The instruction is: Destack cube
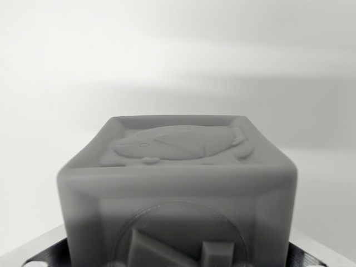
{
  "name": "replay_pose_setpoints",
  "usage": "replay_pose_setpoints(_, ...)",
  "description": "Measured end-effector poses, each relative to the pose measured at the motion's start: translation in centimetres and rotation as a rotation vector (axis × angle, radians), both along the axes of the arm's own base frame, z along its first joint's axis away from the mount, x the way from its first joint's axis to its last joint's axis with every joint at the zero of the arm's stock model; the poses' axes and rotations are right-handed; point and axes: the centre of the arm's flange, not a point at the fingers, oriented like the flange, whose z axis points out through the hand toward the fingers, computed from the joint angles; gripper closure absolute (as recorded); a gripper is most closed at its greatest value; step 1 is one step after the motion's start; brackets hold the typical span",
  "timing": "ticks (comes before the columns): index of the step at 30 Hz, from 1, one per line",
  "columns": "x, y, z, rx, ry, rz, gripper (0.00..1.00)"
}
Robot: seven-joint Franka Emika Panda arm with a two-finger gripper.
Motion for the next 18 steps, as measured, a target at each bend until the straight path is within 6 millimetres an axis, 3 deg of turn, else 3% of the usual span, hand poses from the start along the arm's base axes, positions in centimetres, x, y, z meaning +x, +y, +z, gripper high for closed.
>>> replay_pose_setpoints(18,-0.5,3.6,-0.9,0.0,0.0,-0.017,1.0)
